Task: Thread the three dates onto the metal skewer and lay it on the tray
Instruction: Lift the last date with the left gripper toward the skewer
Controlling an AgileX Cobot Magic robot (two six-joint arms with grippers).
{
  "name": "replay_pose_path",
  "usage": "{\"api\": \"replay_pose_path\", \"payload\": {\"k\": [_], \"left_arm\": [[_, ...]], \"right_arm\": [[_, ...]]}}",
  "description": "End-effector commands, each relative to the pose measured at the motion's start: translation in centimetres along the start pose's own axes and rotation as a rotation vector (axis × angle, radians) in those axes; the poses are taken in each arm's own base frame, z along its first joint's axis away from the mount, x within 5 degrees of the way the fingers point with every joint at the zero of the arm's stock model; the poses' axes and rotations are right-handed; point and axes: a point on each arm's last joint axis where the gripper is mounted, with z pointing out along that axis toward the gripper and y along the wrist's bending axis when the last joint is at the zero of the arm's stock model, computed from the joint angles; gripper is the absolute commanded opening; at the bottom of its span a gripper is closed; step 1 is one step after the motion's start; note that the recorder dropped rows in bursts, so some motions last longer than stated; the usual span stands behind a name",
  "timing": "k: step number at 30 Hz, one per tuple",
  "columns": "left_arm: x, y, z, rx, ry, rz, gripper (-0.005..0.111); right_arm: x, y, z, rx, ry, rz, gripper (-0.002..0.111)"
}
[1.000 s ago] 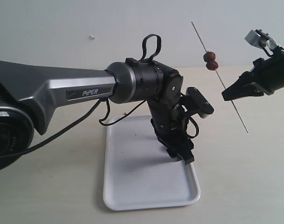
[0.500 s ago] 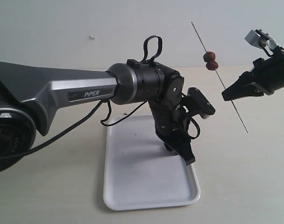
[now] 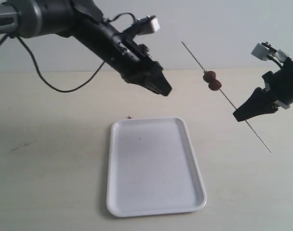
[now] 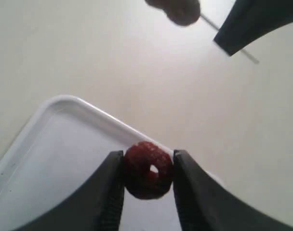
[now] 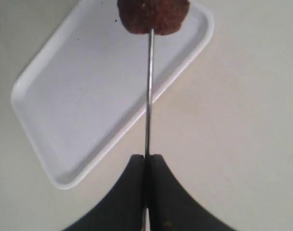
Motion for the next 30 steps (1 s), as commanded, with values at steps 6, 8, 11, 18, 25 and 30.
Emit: {"api": "replay_pose_path", "payload": {"k": [6, 8, 11, 18, 25, 30], "left_arm": [[1.3, 6.8, -9.6, 0.120, -0.320, -0.243, 0.034], [1.3, 7.3, -10.7, 0.142, -0.381, -0.278, 0.034], [1.3, 7.4, -10.9, 0.155, -0.400, -0.297, 0.034], [0.9, 6.8, -10.3, 0.169, -0.389, -0.297, 0.034], [1.2, 6.7, -9.8, 0.149, -0.339, -0.324, 0.034], [1.3, 6.7, -9.6, 0.139, -0.318, -0.340, 0.034]], "right_arm": [[1.1, 0.4, 0.3, -0.032, 0.031, -0.157, 0.000], [1.2, 0.5, 0.4, -0.035, 0.035, -0.162, 0.000], [1.1, 0.7, 0.7, -0.041, 0.044, -0.184, 0.000], [-0.9, 4.0, 4.3, -0.124, 0.111, -0.388, 0.000], [-1.8, 4.3, 4.9, -0.094, 0.066, -0.388, 0.000], [-2.1, 3.6, 5.0, -0.013, 0.040, -0.358, 0.000]]}}
